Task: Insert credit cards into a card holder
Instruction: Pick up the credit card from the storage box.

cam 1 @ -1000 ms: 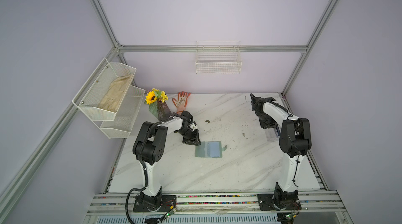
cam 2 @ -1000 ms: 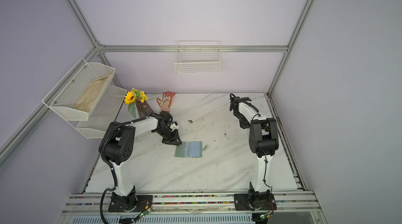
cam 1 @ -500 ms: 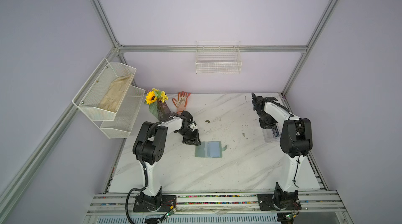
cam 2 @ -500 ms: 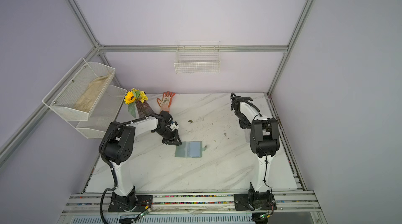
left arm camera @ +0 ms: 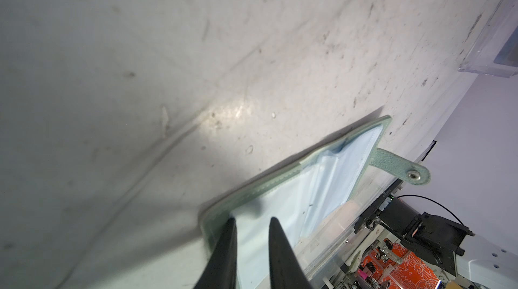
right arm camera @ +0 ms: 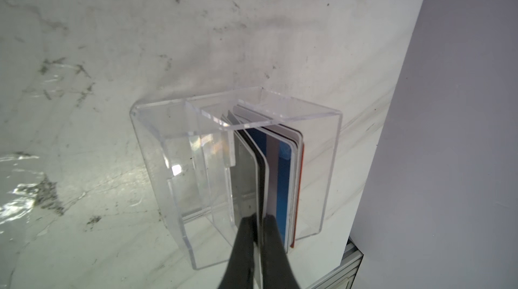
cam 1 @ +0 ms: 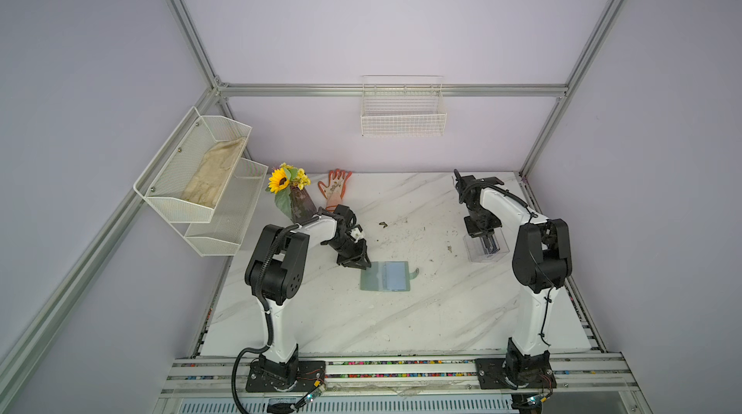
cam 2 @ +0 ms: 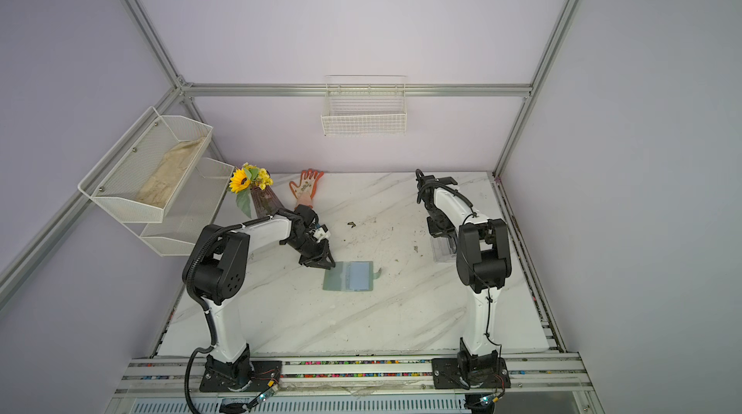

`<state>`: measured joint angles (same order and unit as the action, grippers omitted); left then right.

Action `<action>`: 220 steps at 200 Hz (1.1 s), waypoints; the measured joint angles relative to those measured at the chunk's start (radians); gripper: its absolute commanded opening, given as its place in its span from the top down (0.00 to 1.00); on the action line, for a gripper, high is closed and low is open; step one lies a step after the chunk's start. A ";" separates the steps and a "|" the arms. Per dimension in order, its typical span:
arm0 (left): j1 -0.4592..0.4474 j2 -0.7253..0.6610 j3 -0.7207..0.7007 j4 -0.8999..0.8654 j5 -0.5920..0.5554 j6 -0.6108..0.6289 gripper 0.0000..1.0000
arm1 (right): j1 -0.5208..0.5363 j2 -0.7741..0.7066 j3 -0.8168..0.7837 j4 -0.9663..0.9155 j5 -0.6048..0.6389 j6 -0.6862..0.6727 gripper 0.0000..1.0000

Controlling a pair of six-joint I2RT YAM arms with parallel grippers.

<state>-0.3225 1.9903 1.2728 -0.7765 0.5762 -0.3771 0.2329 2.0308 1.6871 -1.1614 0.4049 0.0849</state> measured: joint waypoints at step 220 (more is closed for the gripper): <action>0.002 0.010 0.004 -0.004 0.005 0.003 0.78 | 0.017 0.049 0.008 -0.071 0.272 0.116 1.00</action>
<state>-0.3210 1.9999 1.2766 -0.7807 0.5808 -0.3740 0.2501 2.0796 1.6955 -1.2324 0.6773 0.2005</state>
